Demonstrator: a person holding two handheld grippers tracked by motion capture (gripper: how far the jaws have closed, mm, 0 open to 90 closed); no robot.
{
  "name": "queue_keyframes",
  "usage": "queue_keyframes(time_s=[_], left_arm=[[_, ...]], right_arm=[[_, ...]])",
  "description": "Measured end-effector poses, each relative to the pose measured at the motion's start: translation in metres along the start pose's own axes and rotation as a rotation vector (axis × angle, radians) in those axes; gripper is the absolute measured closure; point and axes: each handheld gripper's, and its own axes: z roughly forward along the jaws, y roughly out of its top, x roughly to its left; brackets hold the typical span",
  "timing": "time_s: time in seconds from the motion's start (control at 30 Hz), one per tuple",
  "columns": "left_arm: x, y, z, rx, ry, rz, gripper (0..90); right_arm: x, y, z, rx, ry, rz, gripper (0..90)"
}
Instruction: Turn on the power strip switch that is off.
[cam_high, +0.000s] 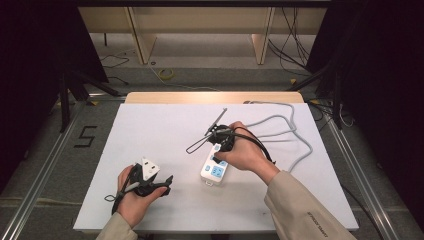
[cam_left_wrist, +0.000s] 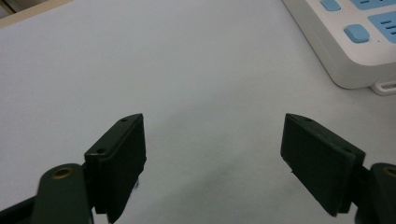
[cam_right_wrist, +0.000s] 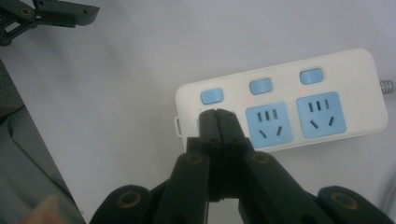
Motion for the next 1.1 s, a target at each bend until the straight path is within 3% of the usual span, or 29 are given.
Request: queue_keyframes(time_s=[1.1], left_arm=[[0.000, 0.001, -0.001, -0.003, -0.004, 0.001, 22.1]], right_arm=[[0.004, 0.017, 0.014, 0.033, 0.003, -0.022, 90.0]])
